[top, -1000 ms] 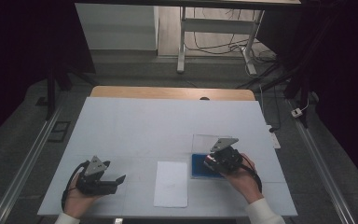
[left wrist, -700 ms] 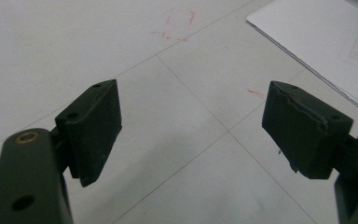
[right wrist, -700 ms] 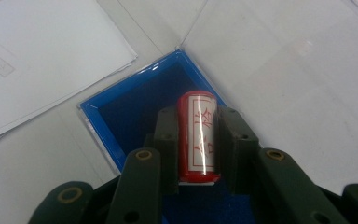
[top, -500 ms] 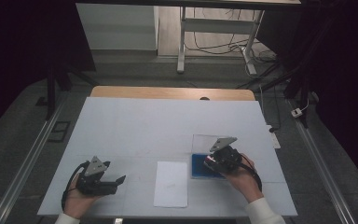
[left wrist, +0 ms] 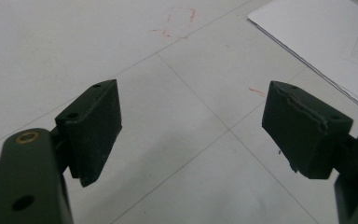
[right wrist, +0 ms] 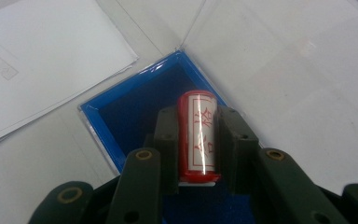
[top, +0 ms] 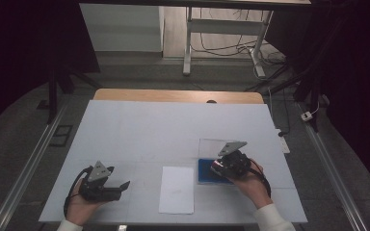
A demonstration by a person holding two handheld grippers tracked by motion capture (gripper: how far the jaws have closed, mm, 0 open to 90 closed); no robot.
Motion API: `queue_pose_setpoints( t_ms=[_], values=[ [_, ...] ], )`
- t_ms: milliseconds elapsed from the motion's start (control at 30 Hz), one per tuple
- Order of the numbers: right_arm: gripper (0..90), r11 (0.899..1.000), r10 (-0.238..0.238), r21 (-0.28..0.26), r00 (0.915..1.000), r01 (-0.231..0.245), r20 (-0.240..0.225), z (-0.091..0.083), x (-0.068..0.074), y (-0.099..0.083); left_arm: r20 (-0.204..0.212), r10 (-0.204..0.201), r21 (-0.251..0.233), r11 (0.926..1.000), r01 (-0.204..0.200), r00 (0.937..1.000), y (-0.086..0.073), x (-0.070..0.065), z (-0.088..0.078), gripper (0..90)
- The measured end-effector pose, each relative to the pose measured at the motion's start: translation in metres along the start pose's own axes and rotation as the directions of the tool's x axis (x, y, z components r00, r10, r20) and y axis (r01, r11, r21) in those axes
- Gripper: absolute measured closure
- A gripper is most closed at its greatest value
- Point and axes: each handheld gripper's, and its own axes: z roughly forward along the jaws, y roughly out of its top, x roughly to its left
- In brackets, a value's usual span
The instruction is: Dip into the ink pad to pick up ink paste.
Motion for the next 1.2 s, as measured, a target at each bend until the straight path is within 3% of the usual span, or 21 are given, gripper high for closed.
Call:
queue_pose_setpoints(
  t_ms=[433,533,633,700,1200],
  values=[
    [70.1,1.0,-0.023,-0.017,0.9996,0.023,0.016,-0.006,0.003,0.001,-0.001,-0.002,0.001,1.0,0.002,1.0,0.0,0.002,0.001,20.1],
    [70.1,0.998,-0.006,-0.059,0.9999,0.007,0.015,-0.012,-0.001,-0.001,-0.001,-0.001,0.002,1.0,0.001,1.0,-0.001,0.002,0.001,20.1],
    [70.0,0.989,0.049,-0.136,0.9987,-0.05,-0.012,-0.024,-0.007,-0.002,-0.003,0.001,0.005,1.0,-0.001,1.0,0.0,0.003,0.002,20.1],
    [70.1,0.984,0.058,-0.17,0.9982,-0.06,-0.017,-0.031,-0.009,-0.002,-0.006,0.003,0.007,1.0,-0.003,1.0,0.0,0.002,0.002,20.1],
    [70.0,0.976,0.022,-0.215,0.9992,-0.029,-0.034,-0.042,0.0,0.004,-0.002,0.003,0.002,1.0,-0.003,1.0,-0.001,0.003,0.002,20.1]
  ],
)
